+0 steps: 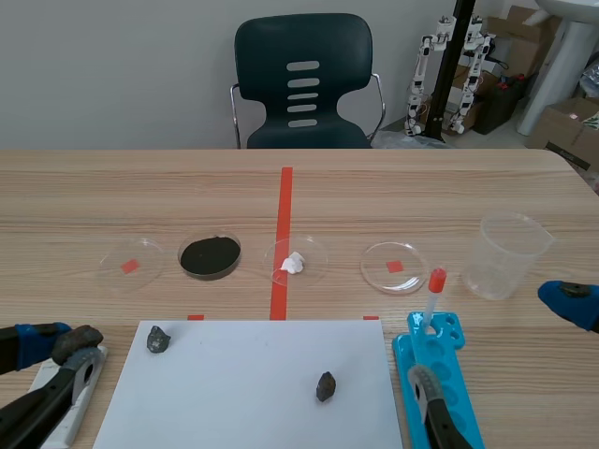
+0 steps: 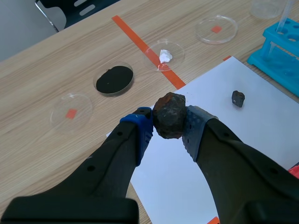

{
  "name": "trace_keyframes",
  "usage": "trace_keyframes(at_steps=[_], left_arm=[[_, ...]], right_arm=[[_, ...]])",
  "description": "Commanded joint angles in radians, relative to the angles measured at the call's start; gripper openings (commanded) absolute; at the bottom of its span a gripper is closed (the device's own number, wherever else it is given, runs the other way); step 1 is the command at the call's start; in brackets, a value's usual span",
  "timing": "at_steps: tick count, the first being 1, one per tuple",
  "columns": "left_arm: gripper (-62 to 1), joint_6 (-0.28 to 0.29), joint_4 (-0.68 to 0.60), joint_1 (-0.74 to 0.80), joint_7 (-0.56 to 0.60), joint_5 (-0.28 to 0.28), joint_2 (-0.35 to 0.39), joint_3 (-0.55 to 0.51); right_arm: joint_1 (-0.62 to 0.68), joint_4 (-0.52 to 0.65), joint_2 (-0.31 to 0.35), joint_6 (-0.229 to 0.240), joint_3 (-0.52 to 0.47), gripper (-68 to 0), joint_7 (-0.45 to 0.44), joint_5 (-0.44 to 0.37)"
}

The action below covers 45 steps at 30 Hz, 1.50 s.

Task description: Rub the mineral on the streak plate

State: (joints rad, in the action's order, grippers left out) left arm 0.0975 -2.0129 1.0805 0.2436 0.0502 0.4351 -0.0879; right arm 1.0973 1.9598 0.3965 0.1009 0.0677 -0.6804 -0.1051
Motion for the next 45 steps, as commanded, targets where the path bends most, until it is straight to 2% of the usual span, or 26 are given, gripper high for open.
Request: trace_keyframes(at_steps=[1, 25, 32, 41, 43, 45], left_arm=[[-53.9, -0.008, -0.016, -0.003, 0.018, 0.009, -0.002, -0.004], [-53.9, -0.008, -0.016, -0.003, 0.016, 0.014, -0.002, -0.004], [-53.9, -0.008, -0.016, -0.003, -0.061, 0.014, -0.002, -0.004], [-53.9, -0.008, -0.016, -0.003, -0.063, 0.016, -0.002, -0.004], [-53.9, -0.008, -0.016, -0.01, -0.093, 0.034, -0.002, -0.004], [-53.9, -0.008, -0.015, -0.038, -0.177, 0.089, -0.002, -0.004]], right_arm=[[0.002, 0.008, 0.011, 0.001, -0.001, -2.0, -0.018, -0.011], [0.002, 0.008, 0.011, 0.001, -0.001, -2.0, -0.018, -0.011], [0.002, 0.008, 0.011, 0.001, -0.001, -2.0, -0.018, -0.011], [0.002, 0.008, 0.011, 0.001, -0.001, -2.0, -0.018, -0.011], [0.002, 0.008, 0.011, 0.001, -0.001, -2.0, -0.018, -0.011], [0.002, 0.008, 0.011, 0.001, -0.001, -2.0, -0.018, -0.011]])
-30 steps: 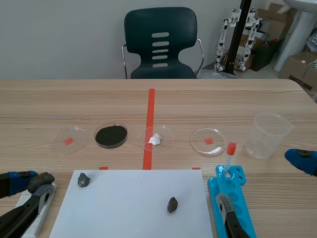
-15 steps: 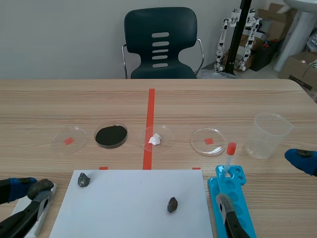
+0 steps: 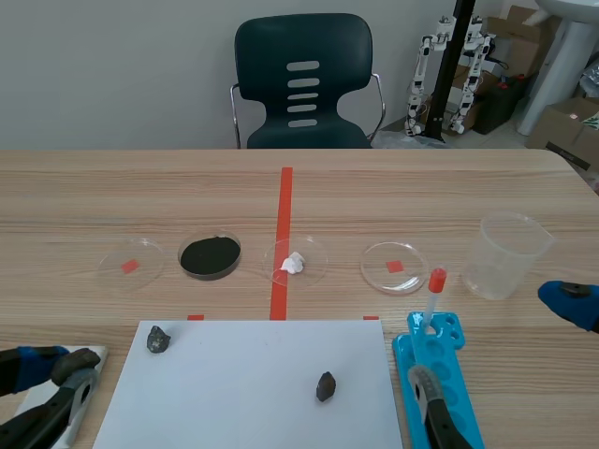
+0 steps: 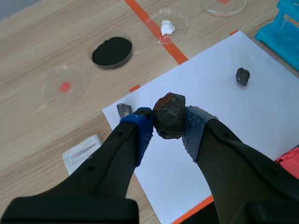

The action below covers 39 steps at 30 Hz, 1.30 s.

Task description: Rub the mineral on the streak plate

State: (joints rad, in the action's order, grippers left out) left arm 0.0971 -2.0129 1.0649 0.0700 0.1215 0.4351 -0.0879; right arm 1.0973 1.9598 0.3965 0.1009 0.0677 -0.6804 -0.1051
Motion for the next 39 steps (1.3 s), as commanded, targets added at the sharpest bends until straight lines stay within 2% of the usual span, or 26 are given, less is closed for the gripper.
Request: trace_keyframes(at_steps=[1, 4, 6, 9, 17, 24, 30, 39], left_arm=[[-53.9, -0.008, -0.015, -0.044, -0.056, 0.05, -0.003, -0.004], [-53.9, -0.008, -0.015, -0.104, -0.171, 0.121, -0.003, -0.004], [-53.9, -0.009, -0.015, -0.138, -0.211, 0.14, -0.003, -0.004], [-53.9, -0.055, -0.015, -0.187, -0.282, 0.173, -0.003, -0.004], [-53.9, -0.129, -0.013, -0.298, -0.484, 0.22, -0.003, -0.004], [-53.9, -0.209, 0.057, -0.422, -0.684, 0.306, -0.003, -0.004], [-53.9, -0.219, 0.214, -0.545, -0.849, 0.312, -0.003, -0.004], [-53.9, -0.219, 0.385, -0.706, -1.009, 0.313, -0.003, -0.004]], right_arm=[[0.002, 0.008, 0.011, 0.001, -0.001, -2.0, -0.018, -0.011], [0.002, 0.008, 0.011, 0.001, -0.001, -2.0, -0.018, -0.011], [0.002, 0.008, 0.011, 0.001, -0.001, -2.0, -0.018, -0.011], [0.002, 0.008, 0.011, 0.001, -0.001, -2.0, -0.018, -0.011], [0.002, 0.008, 0.011, 0.001, -0.001, -2.0, -0.018, -0.011], [0.002, 0.008, 0.011, 0.001, -0.001, -2.0, -0.018, -0.011], [0.002, 0.008, 0.011, 0.001, -0.001, -2.0, -0.018, -0.011], [0.002, 0.008, 0.011, 0.001, -0.001, -2.0, -0.018, -0.011]])
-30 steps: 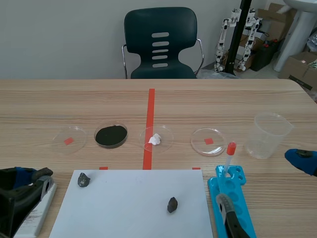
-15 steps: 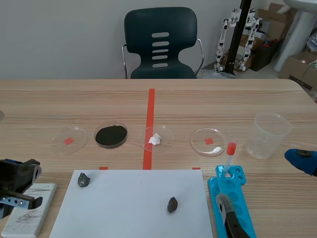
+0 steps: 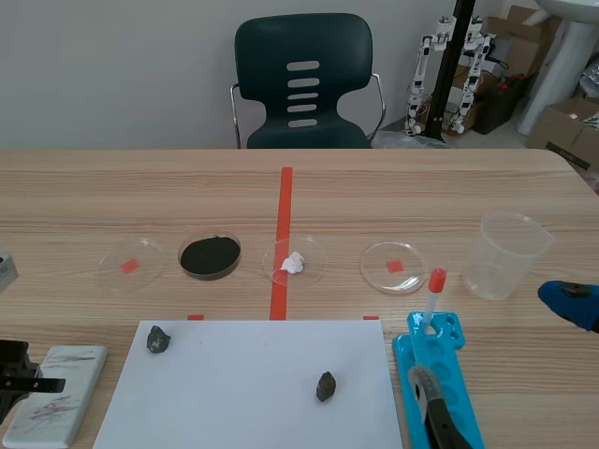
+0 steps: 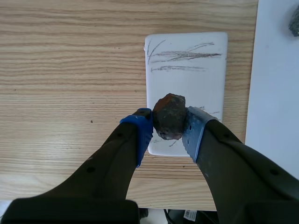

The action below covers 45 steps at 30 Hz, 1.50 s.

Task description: Rub the mineral on the streak plate

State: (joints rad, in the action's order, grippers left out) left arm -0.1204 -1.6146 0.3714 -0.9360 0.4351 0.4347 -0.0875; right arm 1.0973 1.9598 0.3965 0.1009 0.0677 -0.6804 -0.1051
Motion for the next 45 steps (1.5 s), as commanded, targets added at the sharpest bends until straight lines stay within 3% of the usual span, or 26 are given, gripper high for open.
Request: trace_keyframes(at_steps=[1, 15, 45], left_arm=[[-53.9, -0.002, 0.005, -0.032, -0.023, -0.001, -0.002, -0.005], [-53.9, 0.003, 0.15, -0.234, -0.212, 0.0, -0.033, -0.002], [-53.9, 0.007, 0.34, -0.372, -0.213, 0.019, -0.055, 0.086]], right_arm=[[0.002, 0.008, 0.011, 0.001, -0.001, -2.0, -0.018, -0.011], [0.002, 0.008, 0.011, 0.001, -0.001, -2.0, -0.018, -0.011], [0.002, 0.008, 0.011, 0.001, -0.001, -2.0, -0.018, -0.011]])
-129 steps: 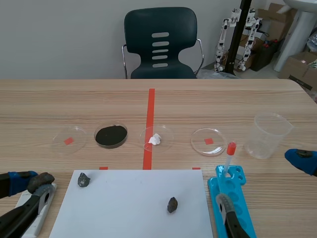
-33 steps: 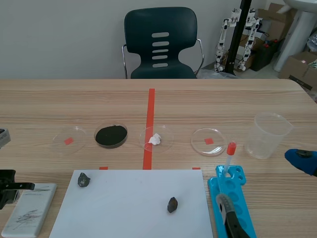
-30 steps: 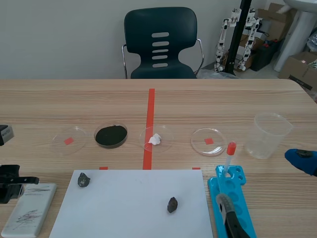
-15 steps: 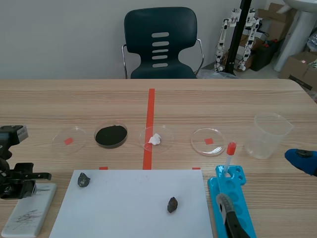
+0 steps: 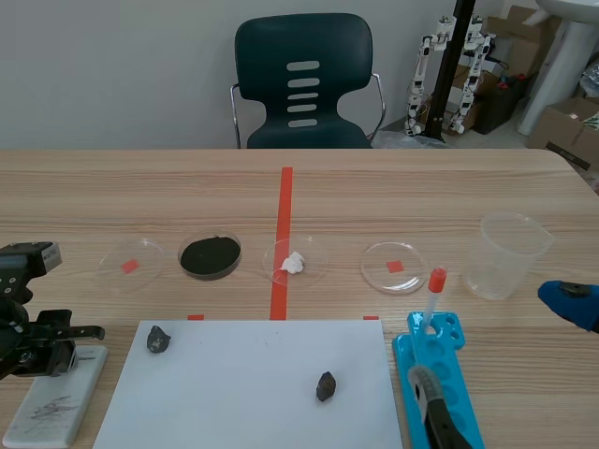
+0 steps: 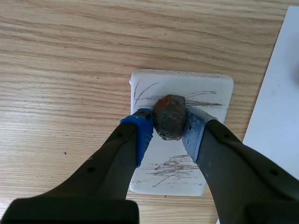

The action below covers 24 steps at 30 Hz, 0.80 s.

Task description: Rub the mineral on the streak plate

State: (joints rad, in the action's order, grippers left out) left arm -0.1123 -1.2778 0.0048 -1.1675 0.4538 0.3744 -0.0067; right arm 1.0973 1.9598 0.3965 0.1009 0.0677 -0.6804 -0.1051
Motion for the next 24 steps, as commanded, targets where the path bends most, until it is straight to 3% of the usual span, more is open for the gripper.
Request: trace_keyframes(at_steps=[1, 7, 10, 14, 20, 24], left_arm=[[-53.9, 0.003, 0.003, -0.006, 0.019, 0.012, 0.005, 0.005], [-53.9, 0.056, 0.003, -0.005, 0.039, 0.167, 0.003, 0.007], [-53.9, 0.056, 0.003, -0.005, 0.045, 0.185, 0.003, 0.007], [-53.9, 0.051, 0.003, -0.005, 0.038, 0.115, 0.003, 0.007], [-53.9, -0.013, 0.003, -0.005, -0.009, -0.079, 0.003, 0.007], [-53.9, -0.037, 0.003, -0.005, -0.011, -0.141, 0.003, 0.007]], right_arm=[[0.002, 0.008, 0.011, 0.001, -0.001, -2.0, -0.018, -0.011], [0.002, 0.008, 0.011, 0.001, -0.001, -2.0, -0.018, -0.011], [0.002, 0.008, 0.011, 0.001, -0.001, -2.0, -0.018, -0.011], [0.002, 0.008, 0.011, 0.001, -0.001, -2.0, -0.018, -0.011], [0.002, 0.008, 0.011, 0.001, -0.001, -2.0, -0.018, -0.011], [0.002, 0.008, 0.011, 0.001, -0.001, -2.0, -0.018, -0.011]])
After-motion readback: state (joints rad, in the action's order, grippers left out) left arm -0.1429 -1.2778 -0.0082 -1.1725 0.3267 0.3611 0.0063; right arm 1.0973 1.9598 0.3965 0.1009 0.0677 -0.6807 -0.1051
